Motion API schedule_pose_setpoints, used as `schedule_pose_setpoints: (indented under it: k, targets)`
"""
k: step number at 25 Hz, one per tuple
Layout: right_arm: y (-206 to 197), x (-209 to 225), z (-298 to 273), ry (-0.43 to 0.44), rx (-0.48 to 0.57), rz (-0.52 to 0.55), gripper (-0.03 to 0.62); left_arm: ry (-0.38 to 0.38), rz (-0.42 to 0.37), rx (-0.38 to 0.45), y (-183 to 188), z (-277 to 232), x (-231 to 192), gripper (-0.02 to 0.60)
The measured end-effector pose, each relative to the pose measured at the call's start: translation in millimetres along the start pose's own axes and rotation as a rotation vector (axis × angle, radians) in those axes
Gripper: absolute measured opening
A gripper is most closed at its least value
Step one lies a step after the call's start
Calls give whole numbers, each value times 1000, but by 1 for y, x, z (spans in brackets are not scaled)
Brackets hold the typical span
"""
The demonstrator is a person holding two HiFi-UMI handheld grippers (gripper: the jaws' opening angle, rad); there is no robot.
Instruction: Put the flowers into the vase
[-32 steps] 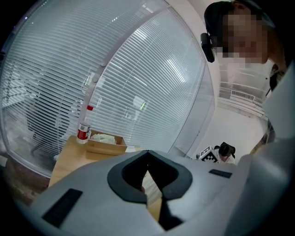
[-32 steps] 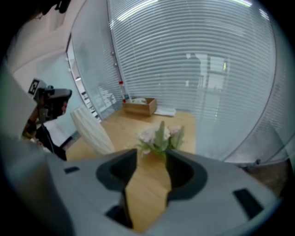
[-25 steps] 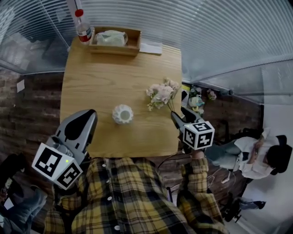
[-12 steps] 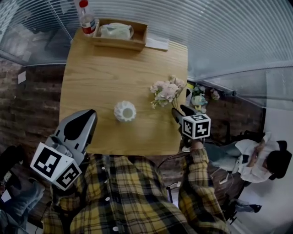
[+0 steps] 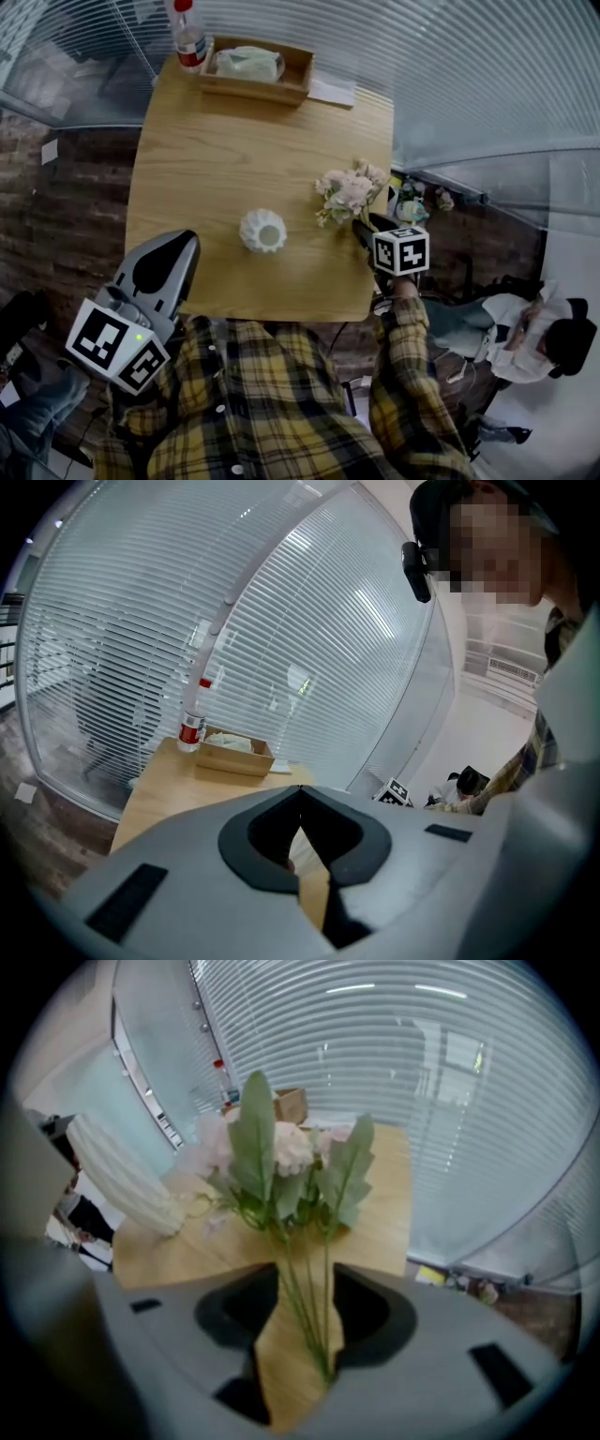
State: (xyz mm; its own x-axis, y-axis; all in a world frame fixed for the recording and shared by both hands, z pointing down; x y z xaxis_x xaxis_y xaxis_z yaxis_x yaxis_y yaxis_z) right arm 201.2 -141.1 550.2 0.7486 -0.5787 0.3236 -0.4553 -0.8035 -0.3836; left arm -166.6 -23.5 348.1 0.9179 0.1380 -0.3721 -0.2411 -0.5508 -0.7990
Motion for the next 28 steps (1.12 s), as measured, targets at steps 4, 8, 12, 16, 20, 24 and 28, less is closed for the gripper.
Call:
schedule_pose_setpoints:
  k: [4,8,12,16,20,24,28]
  targets:
    - [3,-3,-3,9,-2,-7,180,14,3,1,0,2,-2,11]
    - [3,-2,-2,-25,1,7,102,15,4,4,1,2,-3,11]
    - [3,-2,1,-50,2,4,58,10,3,7,3,2,-2,11]
    - [4,-1,4,-68,10,-4,34,7,2,7,5,2,-3,11]
    - [4,-1,9,-81,21,-11,28,2,0,13,6,4,-3,11]
    - [2,-2,17,-101,26,-10,27,-10,-3,20,8,3,-1,11]
    - [-3,-2,31,-123,40,-13,26,-30,-10,24,11,2,2,11]
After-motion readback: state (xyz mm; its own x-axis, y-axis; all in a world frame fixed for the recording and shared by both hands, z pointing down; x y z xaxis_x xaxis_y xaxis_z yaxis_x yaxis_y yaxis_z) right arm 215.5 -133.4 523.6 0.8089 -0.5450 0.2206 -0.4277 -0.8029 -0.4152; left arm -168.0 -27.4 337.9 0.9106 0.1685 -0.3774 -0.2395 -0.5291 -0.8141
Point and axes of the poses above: the fingertips, and each gripper's own axes: z backward along the fingers, x to its right, y out of its top, the point moved 6 cm from there along z, backward along the fingers, and after that the axes turned 10 degrees about y, right-handed, at the moved point
